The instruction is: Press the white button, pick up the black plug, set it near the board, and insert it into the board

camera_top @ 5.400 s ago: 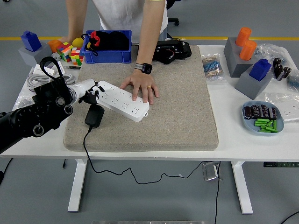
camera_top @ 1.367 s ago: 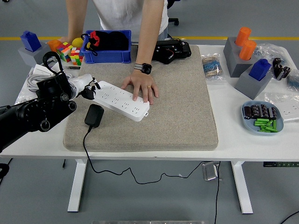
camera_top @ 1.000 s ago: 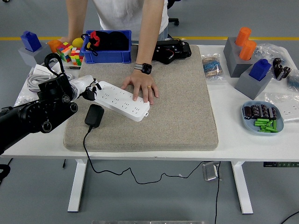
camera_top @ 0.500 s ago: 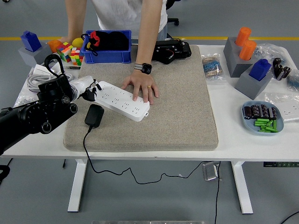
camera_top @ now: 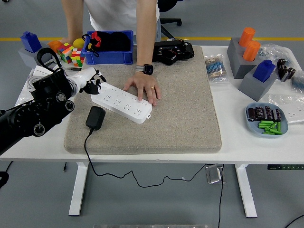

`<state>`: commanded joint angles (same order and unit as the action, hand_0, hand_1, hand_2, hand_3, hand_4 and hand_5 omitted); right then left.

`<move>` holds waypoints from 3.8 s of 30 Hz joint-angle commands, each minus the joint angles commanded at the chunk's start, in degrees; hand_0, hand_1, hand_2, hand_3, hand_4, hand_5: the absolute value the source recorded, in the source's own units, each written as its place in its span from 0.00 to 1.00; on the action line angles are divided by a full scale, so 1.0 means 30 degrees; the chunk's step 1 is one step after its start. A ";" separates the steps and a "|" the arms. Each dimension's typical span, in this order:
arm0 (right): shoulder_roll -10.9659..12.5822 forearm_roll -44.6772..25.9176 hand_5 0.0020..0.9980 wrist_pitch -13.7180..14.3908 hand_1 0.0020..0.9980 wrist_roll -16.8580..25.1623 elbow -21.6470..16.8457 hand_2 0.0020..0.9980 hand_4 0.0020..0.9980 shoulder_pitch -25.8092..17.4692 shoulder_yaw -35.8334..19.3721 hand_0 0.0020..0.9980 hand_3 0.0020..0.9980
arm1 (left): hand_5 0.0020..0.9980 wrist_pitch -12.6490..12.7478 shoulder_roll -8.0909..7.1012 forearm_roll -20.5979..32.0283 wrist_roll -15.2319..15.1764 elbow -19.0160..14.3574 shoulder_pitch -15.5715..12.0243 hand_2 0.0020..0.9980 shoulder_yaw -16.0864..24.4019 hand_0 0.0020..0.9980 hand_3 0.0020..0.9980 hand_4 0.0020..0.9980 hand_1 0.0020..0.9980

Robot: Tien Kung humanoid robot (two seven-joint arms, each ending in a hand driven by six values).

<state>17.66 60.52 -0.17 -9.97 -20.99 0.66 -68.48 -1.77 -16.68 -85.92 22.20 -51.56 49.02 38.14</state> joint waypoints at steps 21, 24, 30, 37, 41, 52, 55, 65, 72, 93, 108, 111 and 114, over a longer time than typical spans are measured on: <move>-0.0066 0.0146 0.44 0.0038 0.68 0.0006 -0.0016 0.66 0.67 -0.0015 -0.0147 0.78 0.62 | 0.45 0.4333 -0.1413 -0.1563 -0.3283 -0.7818 -0.6537 0.92 0.4549 0.88 1.00 0.99 0.93; -0.0108 0.0132 0.44 0.0028 0.68 0.0009 -0.0038 0.66 0.67 -0.0027 -0.0116 0.78 0.62 | 0.45 0.4819 -0.1054 -0.2419 -0.3094 -0.7998 -0.7410 0.92 0.4971 0.88 1.00 0.99 0.93; -0.0145 0.0134 0.44 0.0036 0.68 0.0007 -0.0024 0.66 0.67 -0.0057 -0.0051 0.78 0.62 | 0.48 0.4844 -0.0326 -0.4485 -0.1336 -0.7927 -0.8657 0.96 0.5161 0.89 1.00 1.00 0.95; -0.0183 0.0122 0.44 0.0032 0.68 0.0010 -0.0053 0.66 0.67 -0.0035 0.0003 0.78 0.62 | 0.49 0.5158 0.0350 -0.6061 -0.0371 -0.7684 -0.9424 0.98 0.5225 0.89 1.00 1.00 0.97; -0.0199 0.0121 0.44 0.0041 0.68 0.0014 -0.0049 0.66 0.67 -0.0028 -0.0002 0.78 0.62 | 0.49 0.5373 0.0645 -0.7398 0.0220 -0.7503 -0.9854 0.97 0.5297 0.88 1.00 1.00 0.95; -0.0191 0.0122 0.44 0.0046 0.68 0.0015 -0.0047 0.66 0.67 -0.0046 0.0119 0.78 0.62 | 0.48 0.5978 0.0888 -0.8991 0.1508 -0.6841 -1.0542 0.92 0.5261 0.82 0.99 1.00 0.89; -0.0169 0.0107 0.44 0.0047 0.68 0.0017 -0.0050 0.66 0.67 -0.0032 0.0184 0.78 0.62 | 0.48 0.6139 0.0870 -0.8584 0.1231 -0.6572 -1.0468 0.92 0.5173 0.82 0.99 1.00 0.89; -0.0159 0.0077 0.44 0.0044 0.68 0.0015 -0.0049 0.66 0.67 -0.0004 0.0273 0.78 0.62 | 0.43 0.6090 0.0894 -0.7983 0.1332 -0.6042 -1.0289 0.70 0.4715 0.65 0.91 1.00 0.72; -0.0117 0.0069 0.44 0.0049 0.68 0.0020 -0.0059 0.66 0.67 -0.0036 0.0310 0.78 0.62 | 0.38 0.5917 0.0902 -0.7846 0.1606 -0.5849 -1.0148 0.65 0.4351 0.52 0.87 0.99 0.68; -0.0181 0.0087 0.44 0.0053 0.68 0.0013 -0.0052 0.66 0.67 -0.0101 0.0192 0.78 0.62 | 0.10 0.6337 0.1056 -0.7504 0.1283 -0.5472 -0.9876 0.43 0.3912 0.22 0.72 0.78 0.39; -0.0198 0.0068 0.44 0.0073 0.68 0.0036 -0.0068 0.66 0.67 -0.0106 0.0244 0.78 0.62 | 0.00 0.6969 0.1076 -0.7136 0.0307 -0.5336 -0.9855 0.35 0.3965 0.17 0.61 0.57 0.30; -0.0209 0.0073 0.44 0.0079 0.68 0.0043 -0.0061 0.66 0.67 -0.0096 0.0218 0.78 0.62 | 0.00 0.7193 0.1058 -0.6786 0.0039 -0.5279 -0.9847 0.35 0.4010 0.17 0.60 0.53 0.29; -0.0211 0.0067 0.44 0.0084 0.68 0.0057 -0.0073 0.66 0.67 -0.0089 0.0207 0.78 0.62 | 0.00 0.7350 0.1052 -0.6496 -0.0159 -0.5225 -0.9832 0.35 0.4066 0.17 0.60 0.53 0.29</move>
<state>17.03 60.73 0.08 -9.80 -21.21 0.39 -67.85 20.28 -13.52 -105.41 21.72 -67.23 19.52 50.34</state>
